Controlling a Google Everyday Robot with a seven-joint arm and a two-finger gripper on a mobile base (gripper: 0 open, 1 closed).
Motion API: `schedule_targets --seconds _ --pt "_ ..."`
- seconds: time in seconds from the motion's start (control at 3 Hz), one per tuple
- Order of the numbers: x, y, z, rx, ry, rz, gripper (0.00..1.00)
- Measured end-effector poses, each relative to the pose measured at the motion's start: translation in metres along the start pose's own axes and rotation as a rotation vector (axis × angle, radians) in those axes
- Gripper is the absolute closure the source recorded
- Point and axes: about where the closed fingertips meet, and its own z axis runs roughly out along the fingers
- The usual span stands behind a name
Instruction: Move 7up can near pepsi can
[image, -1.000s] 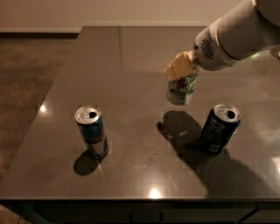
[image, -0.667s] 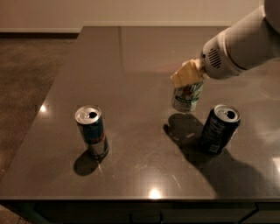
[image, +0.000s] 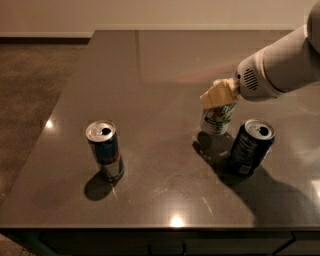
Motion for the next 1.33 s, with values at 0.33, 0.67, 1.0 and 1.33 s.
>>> schedule_targets --seconds 0.33,0.67,1.0,1.33 --pt "0.005 -0.003 0.002 0.022 0.014 -0.02 0.59" --pt "0.013 -0.008 -0.001 0.053 0.029 -0.029 0.36" --pt "0.023 -0.012 0.001 0.064 0.03 -0.021 0.12" --pt "0.029 -0.015 0.003 0.064 0.023 -0.007 0.0"
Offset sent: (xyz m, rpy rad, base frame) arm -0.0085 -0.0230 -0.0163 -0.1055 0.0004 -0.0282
